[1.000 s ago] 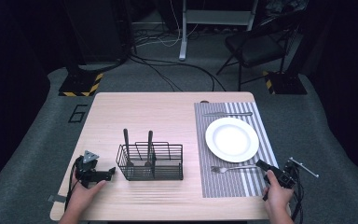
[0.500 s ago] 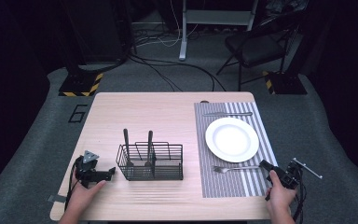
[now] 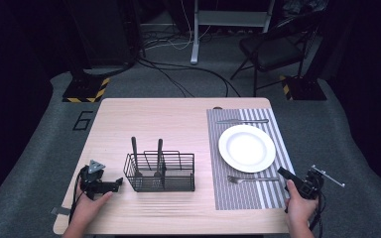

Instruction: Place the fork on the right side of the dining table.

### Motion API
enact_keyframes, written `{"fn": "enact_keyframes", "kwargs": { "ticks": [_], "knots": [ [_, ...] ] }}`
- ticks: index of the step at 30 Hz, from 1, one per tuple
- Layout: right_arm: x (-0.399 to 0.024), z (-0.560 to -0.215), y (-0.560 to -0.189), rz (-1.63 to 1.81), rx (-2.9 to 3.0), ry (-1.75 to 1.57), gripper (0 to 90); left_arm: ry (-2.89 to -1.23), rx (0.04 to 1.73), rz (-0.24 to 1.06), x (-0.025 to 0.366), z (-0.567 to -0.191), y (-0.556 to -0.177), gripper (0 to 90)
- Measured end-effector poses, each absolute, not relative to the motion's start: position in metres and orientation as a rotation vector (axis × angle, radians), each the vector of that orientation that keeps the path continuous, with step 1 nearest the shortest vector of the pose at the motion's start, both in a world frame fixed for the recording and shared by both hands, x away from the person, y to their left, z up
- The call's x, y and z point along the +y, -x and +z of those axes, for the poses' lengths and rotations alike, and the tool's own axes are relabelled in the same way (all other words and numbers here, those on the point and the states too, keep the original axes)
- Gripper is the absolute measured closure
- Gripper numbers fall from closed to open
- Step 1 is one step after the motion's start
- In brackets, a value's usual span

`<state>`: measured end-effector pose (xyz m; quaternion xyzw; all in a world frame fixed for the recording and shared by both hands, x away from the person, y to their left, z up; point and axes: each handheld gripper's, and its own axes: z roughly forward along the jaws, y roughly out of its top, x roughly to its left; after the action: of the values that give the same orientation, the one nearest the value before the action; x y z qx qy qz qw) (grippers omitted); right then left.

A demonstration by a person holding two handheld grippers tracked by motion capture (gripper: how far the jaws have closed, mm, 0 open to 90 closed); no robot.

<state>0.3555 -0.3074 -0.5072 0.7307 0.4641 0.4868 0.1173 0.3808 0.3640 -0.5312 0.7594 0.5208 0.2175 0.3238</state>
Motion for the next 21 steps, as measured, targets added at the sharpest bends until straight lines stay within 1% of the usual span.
{"fn": "enact_keyframes", "kwargs": {
  "ticks": [7,18,21],
  "knots": [
    [-0.291,-0.496,-0.358,1.362,1.509,-1.996,52.5,-1.996,1.365,0.570,0.364,-0.531,-0.381,0.2],
    [-0.265,-0.473,-0.364,1.346,1.690,-1.848,49.1,-1.992,1.366,0.571,0.364,-0.531,-0.381,0.2],
    [-0.249,-0.470,-0.365,1.337,1.783,-1.771,48.2,-1.992,1.367,0.571,0.364,-0.531,-0.381,0.2]
  ]
}}
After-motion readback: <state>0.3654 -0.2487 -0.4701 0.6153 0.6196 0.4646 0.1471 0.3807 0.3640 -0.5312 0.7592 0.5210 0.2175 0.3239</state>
